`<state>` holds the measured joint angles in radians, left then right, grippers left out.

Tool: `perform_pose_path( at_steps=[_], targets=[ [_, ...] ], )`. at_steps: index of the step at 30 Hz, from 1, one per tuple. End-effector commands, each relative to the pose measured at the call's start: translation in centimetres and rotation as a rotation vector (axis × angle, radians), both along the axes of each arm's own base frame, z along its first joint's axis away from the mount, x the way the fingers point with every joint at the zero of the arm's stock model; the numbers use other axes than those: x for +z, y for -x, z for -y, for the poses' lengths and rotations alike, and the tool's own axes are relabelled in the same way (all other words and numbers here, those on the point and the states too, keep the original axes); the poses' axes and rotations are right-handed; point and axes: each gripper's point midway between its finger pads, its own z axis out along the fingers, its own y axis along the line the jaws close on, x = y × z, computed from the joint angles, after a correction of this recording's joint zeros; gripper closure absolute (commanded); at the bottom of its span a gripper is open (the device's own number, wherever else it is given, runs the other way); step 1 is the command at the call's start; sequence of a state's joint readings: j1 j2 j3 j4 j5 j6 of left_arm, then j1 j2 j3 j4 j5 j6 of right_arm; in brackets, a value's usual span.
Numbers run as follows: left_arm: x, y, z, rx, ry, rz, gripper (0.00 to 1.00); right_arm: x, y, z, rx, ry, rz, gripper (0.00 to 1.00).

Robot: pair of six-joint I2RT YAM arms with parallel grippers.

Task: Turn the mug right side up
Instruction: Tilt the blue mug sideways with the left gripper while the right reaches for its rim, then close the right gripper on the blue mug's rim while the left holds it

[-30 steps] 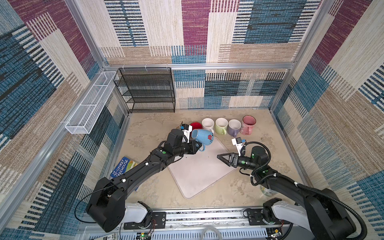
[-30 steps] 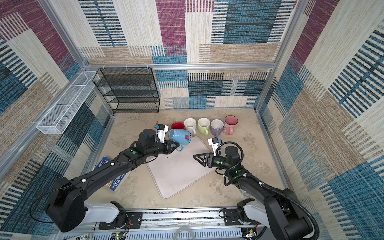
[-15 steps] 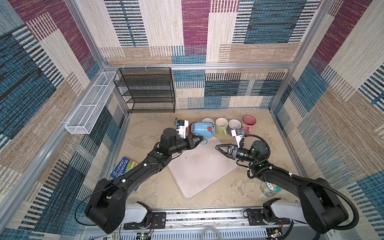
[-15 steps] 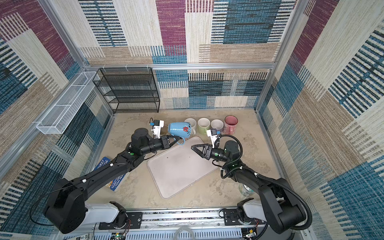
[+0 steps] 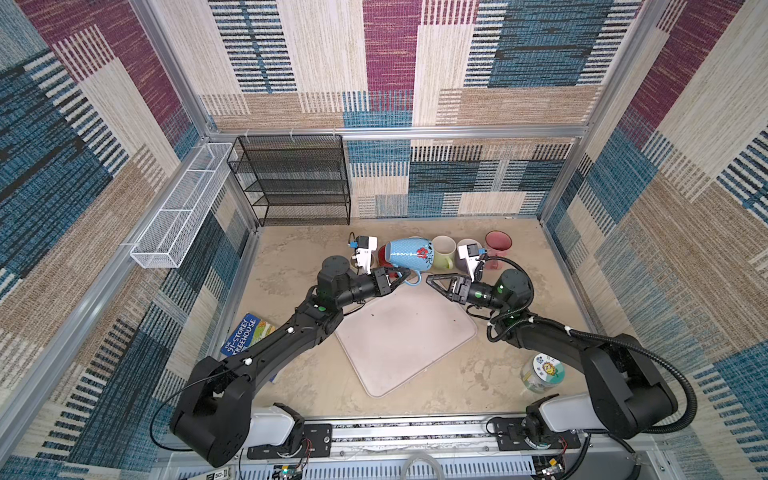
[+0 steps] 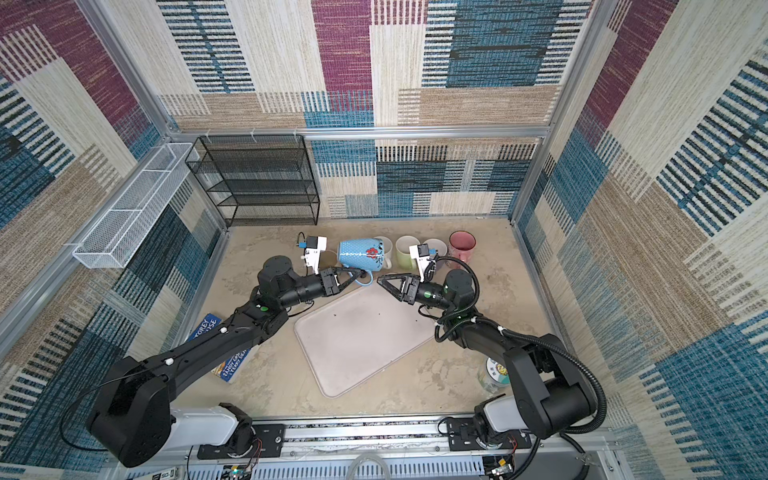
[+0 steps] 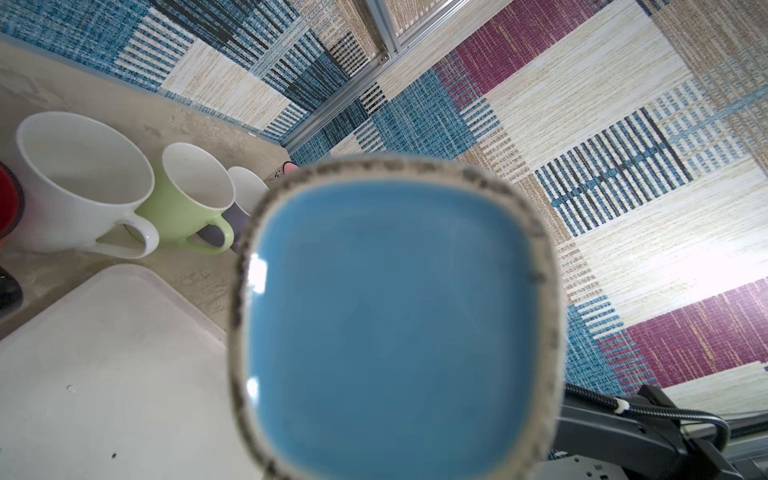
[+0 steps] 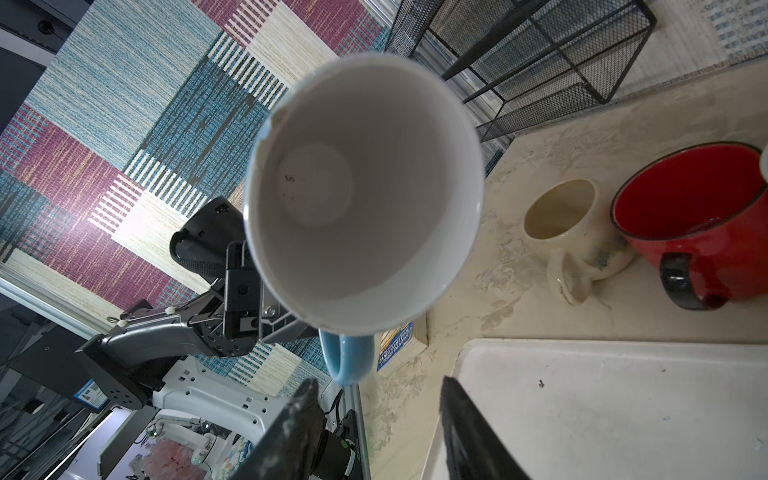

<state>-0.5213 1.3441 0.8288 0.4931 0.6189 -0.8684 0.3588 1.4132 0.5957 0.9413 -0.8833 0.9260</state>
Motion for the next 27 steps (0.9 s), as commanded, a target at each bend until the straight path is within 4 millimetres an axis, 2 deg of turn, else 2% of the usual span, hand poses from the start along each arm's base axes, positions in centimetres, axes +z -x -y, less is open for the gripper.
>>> perform_pose_path(
  at_steps=[1, 13, 18, 25, 27],
  targets=[
    [2.0, 0.1, 0.4, -0.027, 0.055, 0.079, 1.0, 1.2, 0.0, -0.5, 0.026, -0.027, 0.031, 0.52],
    [2.4, -0.2, 0.9, -0.045, 0.099, 0.099, 1.0, 1.9, -0.6, -2.2, 0.062, -0.052, 0.034, 0.53],
    [2.2, -0.2, 1.0, -0.057, 0.114, 0.094, 1.0, 2.2, -0.9, -2.5, 0.076, -0.072, 0.032, 0.65],
    [1.8, -0.3, 1.5, -0.08, 0.144, 0.08, 1.0, 3.3, -1.2, -2.7, 0.085, -0.093, 0.049, 0.65],
    [1.7, -0.4, 1.5, -0.084, 0.151, 0.079, 1.0, 3.5, -1.1, -2.7, 0.087, -0.101, 0.053, 0.73]
  ],
)
